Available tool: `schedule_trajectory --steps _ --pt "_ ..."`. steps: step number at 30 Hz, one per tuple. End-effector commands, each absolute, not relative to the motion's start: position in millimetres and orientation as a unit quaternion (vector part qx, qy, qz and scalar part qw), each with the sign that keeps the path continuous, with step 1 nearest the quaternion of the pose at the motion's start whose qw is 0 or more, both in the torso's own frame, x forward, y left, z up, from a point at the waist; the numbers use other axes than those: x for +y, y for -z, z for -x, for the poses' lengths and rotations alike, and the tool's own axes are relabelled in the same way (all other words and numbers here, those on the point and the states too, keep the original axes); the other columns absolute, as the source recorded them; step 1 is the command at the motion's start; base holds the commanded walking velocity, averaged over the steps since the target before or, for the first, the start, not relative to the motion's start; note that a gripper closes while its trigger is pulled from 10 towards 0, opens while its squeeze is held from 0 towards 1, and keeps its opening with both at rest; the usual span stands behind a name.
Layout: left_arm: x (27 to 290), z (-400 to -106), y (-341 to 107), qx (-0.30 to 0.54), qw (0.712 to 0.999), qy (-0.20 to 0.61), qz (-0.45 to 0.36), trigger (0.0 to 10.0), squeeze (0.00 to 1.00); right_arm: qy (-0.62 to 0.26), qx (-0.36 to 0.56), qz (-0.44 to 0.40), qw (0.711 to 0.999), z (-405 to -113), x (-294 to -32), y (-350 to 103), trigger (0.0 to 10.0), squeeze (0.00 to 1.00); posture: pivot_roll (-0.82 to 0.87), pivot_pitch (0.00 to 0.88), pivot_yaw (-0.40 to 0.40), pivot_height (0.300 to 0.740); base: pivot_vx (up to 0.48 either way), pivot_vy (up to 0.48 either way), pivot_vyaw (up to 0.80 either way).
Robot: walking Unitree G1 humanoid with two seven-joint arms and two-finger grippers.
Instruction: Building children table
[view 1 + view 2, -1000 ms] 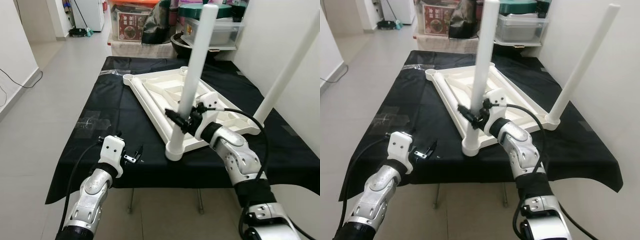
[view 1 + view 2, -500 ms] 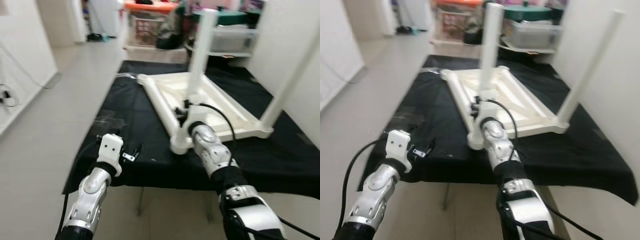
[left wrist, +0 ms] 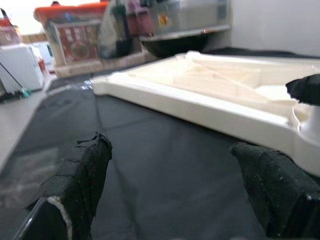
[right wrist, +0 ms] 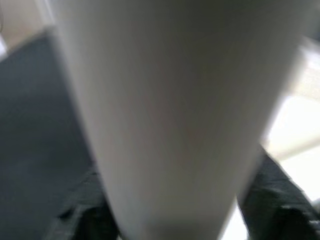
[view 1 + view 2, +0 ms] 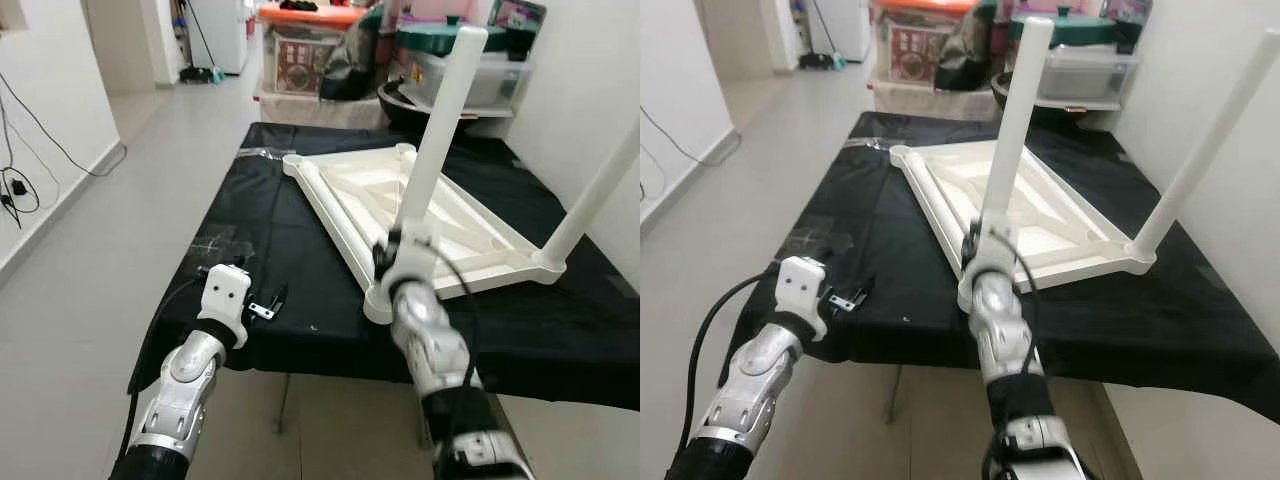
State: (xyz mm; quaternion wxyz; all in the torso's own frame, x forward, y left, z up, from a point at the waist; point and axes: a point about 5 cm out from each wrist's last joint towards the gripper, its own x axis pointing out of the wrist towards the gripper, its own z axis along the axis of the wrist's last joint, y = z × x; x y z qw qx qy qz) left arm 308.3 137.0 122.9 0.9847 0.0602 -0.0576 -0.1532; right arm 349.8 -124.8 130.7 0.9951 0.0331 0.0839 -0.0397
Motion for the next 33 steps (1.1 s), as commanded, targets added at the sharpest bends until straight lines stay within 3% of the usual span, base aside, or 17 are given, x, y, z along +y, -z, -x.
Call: schedule_trajectory --steps 1,4,5,6,7,11,12,21,26,27,28,29,30,33 --pt "138 -304 -117 -0.045 0.985 0.154 -0.063 10.0 0.0 0.042 0.053 -0.027 0.997 -356 -136 -146 10.0 1.0 0.15 0.0 -0.075 0.74 0.0 0.0 0.0" --pt "140 -301 -116 -0.042 0.986 0.151 -0.064 10.0 0.0 0.041 0.041 -0.018 0.998 -358 -138 -153 10.0 1.0 0.15 0.0 -0.076 0.74 0.0 0.0 0.0" --pt "144 -299 -111 -0.034 0.986 0.145 -0.07 10.0 0.0 0.03 0.02 -0.019 0.999 -359 -140 -162 10.0 0.8 0.15 0.0 -0.075 0.74 0.0 0.0 0.0" --pt "148 -298 -109 -0.029 0.987 0.141 -0.072 10.0 0.0 0.023 0.008 -0.014 1.0 -361 -144 -170 10.0 0.81 0.14 0.0 -0.081 0.74 0.0 0.0 0.0" --pt "150 -297 -109 -0.027 0.987 0.138 -0.076 10.0 0.0 0.021 -0.004 -0.001 1.0 -361 -147 -176 10.0 0.74 0.14 0.0 -0.09 0.74 0.0 0.0 0.0" --pt "155 -296 -108 -0.023 0.988 0.13 -0.083 10.0 0.0 0.019 -0.025 0.014 0.999 -355 -151 -184 10.0 0.8 0.14 0.0 -0.093 0.74 0.0 0.0 0.0" --pt "157 -295 -106 -0.019 0.989 0.122 -0.083 10.0 0.0 0.013 -0.034 0.017 0.999 -346 -153 -184 10.0 1.0 0.13 0.0 -0.09 0.74 0.0 0.0 0.0" --pt "159 -282 -99 -0.004 0.989 0.121 -0.08 10.0 0.0 -0.051 -0.025 0.012 0.998 -285 -153 -169 10.0 1.0 0.1 0.0 -0.073 0.74 0.0 0.0 0.0" --pt "167 -274 -89 0.02 0.99 0.107 -0.088 10.0 0.0 -0.074 0.032 0.045 0.996 -253 -157 -142 10.0 1.0 0.08 0.0 -0.056 0.74 0.0 0.0 0.0" --pt "171 -273 -87 0.027 0.99 0.096 -0.097 10.0 0.0 -0.072 0.076 0.044 0.994 -247 -159 -130 10.0 1.0 0.07 0.0 -0.058 0.74 0.0 0.0 0.0" --pt "175 -273 -86 0.03 0.991 0.082 -0.101 10.0 0.0 -0.059 0.124 0.058 0.989 -242 -164 -118 10.0 0.6 0.07 0.0 -0.059 0.74 0.0 0.0 0.0" --pt "175 -273 -86 0.03 0.991 0.082 -0.101 10.0 0.0 -0.059 0.124 0.058 0.989 -242 -164 -118 10.0 0.6 0.07 0.0 -0.059 0.74 0.0 0.0 0.0" --pt "178 -273 -86 0.034 0.992 0.067 -0.101 10.0 0.0 -0.04 0.165 0.065 0.983 -237 -170 -108 10.0 0.0 0.07 0.0 -0.06 0.74 0.0 0.0 0.0" --pt "181 -270 -86 0.036 0.993 0.052 -0.1 10.0 0.0 -0.023 0.219 0.067 0.973 -234 -177 -98 10.0 0.0 0.08 0.0 -0.069 0.74 0.0 0.0 0.0"
